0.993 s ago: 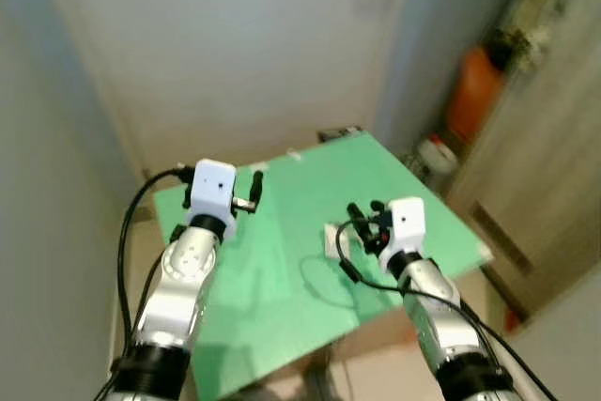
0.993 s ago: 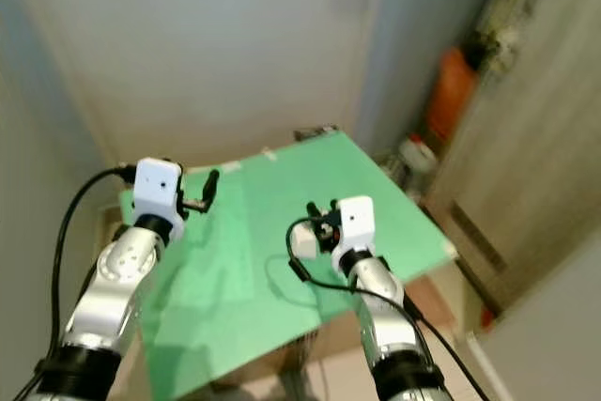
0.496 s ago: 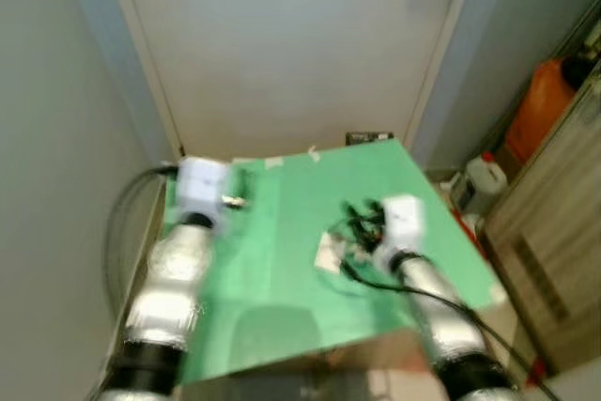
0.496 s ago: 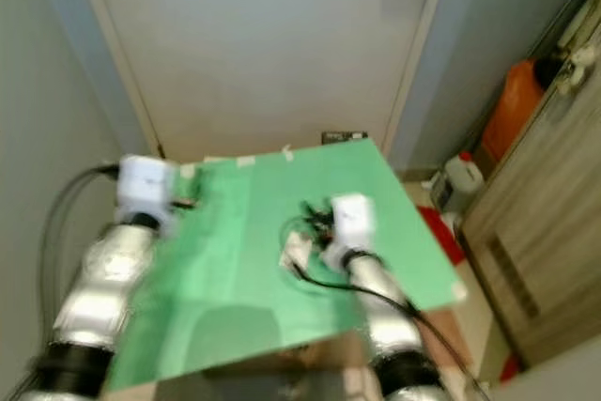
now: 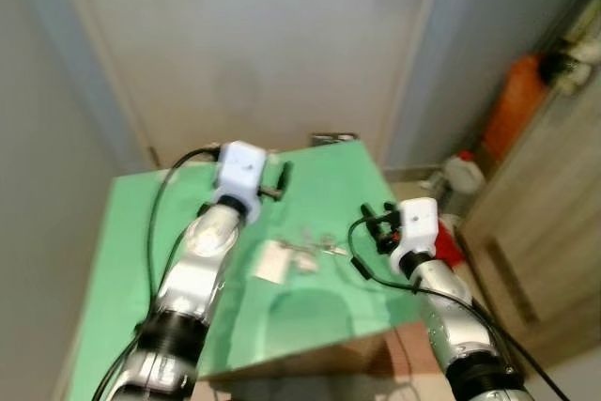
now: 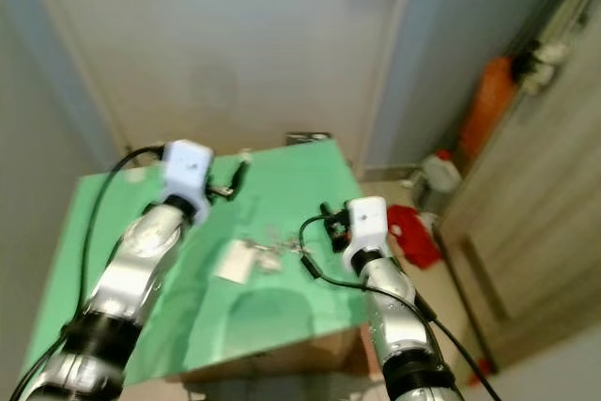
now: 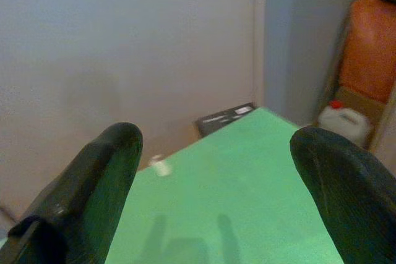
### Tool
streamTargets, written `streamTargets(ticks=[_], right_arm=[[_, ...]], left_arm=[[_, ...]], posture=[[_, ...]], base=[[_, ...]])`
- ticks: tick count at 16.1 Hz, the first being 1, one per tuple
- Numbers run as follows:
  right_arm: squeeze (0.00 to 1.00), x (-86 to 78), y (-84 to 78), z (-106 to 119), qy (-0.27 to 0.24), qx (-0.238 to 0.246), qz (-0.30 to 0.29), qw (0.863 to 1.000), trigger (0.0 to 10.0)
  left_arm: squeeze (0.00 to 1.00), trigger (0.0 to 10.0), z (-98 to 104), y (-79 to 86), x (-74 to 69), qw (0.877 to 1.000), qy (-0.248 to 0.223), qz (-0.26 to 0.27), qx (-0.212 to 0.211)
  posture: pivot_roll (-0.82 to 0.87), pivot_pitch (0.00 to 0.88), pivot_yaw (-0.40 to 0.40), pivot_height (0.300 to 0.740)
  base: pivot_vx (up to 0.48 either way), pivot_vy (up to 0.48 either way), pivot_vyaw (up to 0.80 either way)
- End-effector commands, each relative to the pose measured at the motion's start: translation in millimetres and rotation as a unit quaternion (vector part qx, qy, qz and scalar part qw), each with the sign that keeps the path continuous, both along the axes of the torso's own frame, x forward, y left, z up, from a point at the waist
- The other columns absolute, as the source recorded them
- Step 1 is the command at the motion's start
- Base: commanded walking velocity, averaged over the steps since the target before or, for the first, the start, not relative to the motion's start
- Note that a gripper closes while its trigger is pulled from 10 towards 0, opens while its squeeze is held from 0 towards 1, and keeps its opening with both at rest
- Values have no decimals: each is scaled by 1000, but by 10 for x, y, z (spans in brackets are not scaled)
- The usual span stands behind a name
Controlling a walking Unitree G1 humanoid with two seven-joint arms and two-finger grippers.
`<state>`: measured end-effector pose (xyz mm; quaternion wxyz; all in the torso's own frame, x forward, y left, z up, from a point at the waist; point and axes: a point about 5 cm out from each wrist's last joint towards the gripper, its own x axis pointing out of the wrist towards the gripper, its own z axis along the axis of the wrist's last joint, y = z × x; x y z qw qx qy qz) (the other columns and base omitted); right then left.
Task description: Hang keys on a hook
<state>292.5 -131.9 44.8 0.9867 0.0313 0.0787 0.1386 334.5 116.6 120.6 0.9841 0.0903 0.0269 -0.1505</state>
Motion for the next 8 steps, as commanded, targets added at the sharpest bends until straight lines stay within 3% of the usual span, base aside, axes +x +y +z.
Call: streamTargets(ticks=[1, 3, 4, 5, 8], right_arm=[[0, 2, 121, 45, -10, 10, 14, 1000, 10000], [0, -71, 40, 82, -17, 6, 16, 1000, 10000], [0, -122, -26, 77, -15, 2, 13, 1000, 10000], [0, -191, -112, 78, -12, -5, 7, 1000, 10000], [0, -499, -439, 74, 7, -39, -11, 999, 10000]], left_arm=[[0, 10000, -35, 149, 68, 1000, 12, 24, -1], [0, 10000, -42, 161, 188, 999, 21, 25, -5], [0, 10000, -95, 163, 201, 999, 24, 22, 29], [0, 10000, -163, 166, 204, 998, 36, 23, 39], [0, 10000, -480, 131, 118, 995, 97, 33, 14]], posture=[[20, 0, 23, 740], [-31, 0, 18, 740], [-56, 0, 18, 740], [-87, 0, 14, 740], [-168, 53, -17, 740]], base=[[0, 0, 0], [0, 0, 0], [0, 0, 0], [0, 0, 0], [0, 0, 0]])
